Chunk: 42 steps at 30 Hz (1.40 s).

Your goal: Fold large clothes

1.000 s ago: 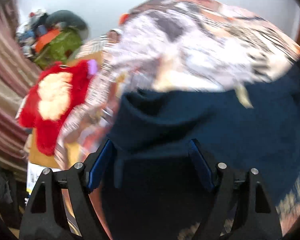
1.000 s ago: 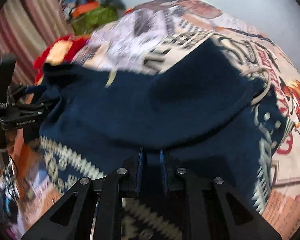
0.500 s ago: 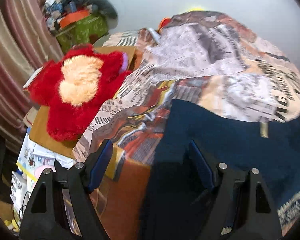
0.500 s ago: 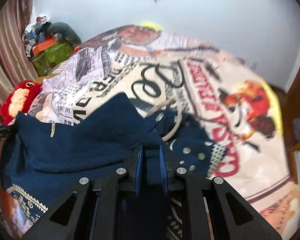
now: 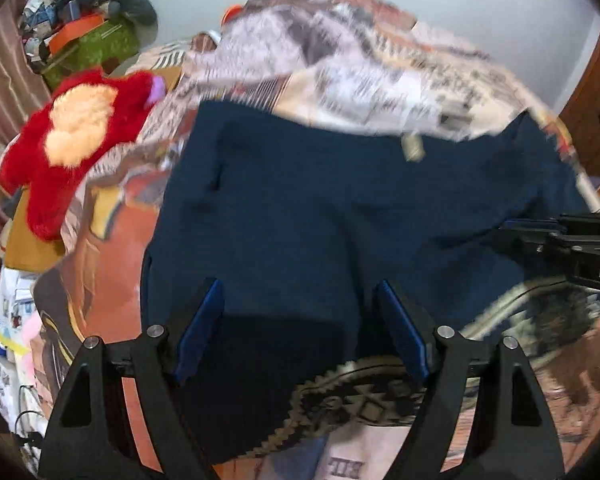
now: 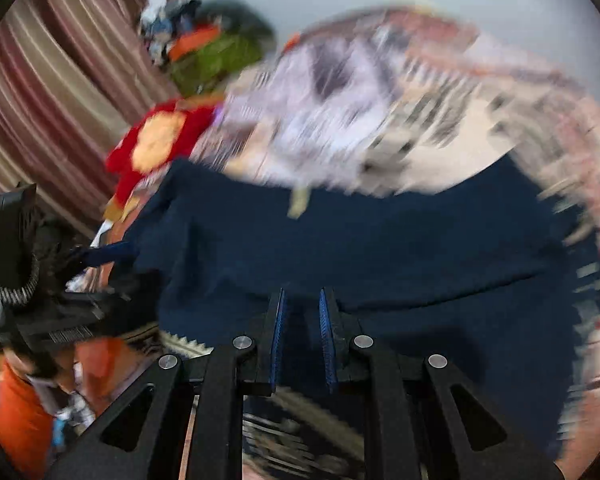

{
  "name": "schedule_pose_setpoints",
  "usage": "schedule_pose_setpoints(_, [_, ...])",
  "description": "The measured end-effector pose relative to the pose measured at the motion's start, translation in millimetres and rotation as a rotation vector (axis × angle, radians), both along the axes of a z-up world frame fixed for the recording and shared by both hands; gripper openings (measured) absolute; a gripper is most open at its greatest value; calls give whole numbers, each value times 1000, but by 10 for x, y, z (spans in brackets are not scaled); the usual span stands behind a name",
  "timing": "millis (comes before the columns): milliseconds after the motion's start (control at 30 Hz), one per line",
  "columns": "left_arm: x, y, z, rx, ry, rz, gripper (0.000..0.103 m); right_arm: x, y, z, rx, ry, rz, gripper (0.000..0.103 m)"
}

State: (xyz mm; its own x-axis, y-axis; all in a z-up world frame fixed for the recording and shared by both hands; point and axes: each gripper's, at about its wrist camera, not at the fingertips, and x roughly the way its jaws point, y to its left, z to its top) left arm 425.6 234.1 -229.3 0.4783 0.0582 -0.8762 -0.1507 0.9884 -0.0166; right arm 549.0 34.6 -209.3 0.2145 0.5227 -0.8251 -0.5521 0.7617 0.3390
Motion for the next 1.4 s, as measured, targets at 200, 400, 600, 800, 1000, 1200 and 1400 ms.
schedule_pose_setpoints(200, [-10,-181,-155,187,-9,-67,79,183,289,-348,-112,-17,-18,13])
schedule_pose_setpoints(400, [-25,-199,-228,244,-35,-74,80,485,60,-285,-13,-17,-197,12])
schedule_pose_setpoints(600, [-252,-187,-101,221,-43,-51,80,318,0,-21,-64,-148,-221,13])
schedule_pose_setpoints(800, [-704,-56,102,48,-95,29,80,97,-317,260,-42,-161,-218,13])
schedule_pose_setpoints(1000, [-1082,172,6,-216,-79,188,80,-318,-382,484,-22,-183,-123,13])
schedule_pose_setpoints(1200, [-1337,254,-316,-542,-64,296,80,-656,-280,277,-60,-107,-44,15])
schedule_pose_setpoints(1400, [-1229,327,-604,-769,-66,359,80,-800,-95,-265,-232,-48,53,32])
